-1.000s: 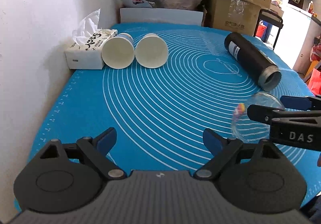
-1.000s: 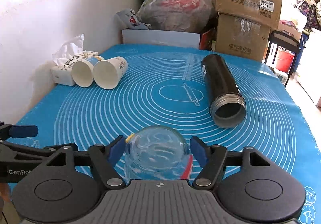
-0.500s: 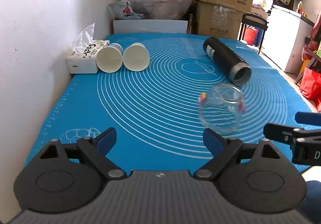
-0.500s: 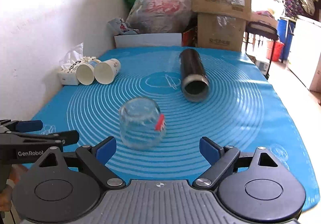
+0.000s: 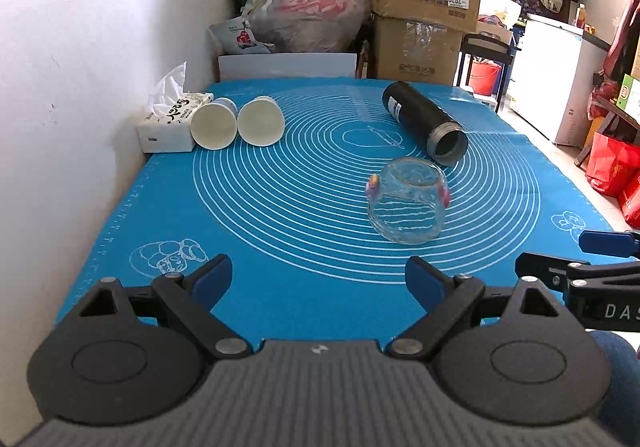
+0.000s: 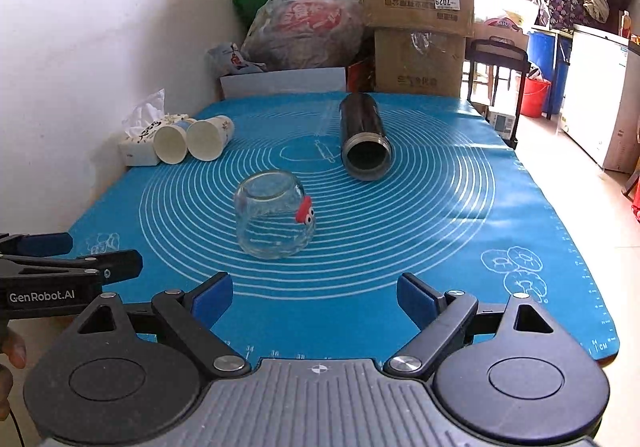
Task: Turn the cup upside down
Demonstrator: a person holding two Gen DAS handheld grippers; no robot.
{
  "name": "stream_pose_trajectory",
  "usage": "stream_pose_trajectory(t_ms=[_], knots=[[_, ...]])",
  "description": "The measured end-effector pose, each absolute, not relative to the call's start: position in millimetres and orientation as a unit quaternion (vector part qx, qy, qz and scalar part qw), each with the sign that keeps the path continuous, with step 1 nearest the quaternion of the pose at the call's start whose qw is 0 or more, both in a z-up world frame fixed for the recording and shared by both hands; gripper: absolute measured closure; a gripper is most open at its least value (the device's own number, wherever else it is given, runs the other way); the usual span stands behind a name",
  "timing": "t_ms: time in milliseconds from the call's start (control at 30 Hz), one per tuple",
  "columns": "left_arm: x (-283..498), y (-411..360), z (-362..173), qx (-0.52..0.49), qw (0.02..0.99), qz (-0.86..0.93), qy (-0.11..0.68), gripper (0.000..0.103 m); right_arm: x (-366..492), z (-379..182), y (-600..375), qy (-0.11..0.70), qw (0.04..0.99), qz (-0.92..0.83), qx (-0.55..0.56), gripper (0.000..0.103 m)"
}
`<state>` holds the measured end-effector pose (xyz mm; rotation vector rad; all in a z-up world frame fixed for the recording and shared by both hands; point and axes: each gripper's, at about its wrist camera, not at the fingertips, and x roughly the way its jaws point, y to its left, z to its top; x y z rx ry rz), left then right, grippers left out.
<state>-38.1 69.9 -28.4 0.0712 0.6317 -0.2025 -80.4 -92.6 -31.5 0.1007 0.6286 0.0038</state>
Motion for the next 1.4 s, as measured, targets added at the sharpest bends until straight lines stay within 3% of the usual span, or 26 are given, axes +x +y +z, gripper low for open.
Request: stream_pose_trajectory(t_ms=[1400], knots=[[-53, 68, -34, 0.046, 0.944, -0.090, 0.313, 0.010, -102, -38, -89, 0.318, 0.947, -0.005, 0.047, 0.016]])
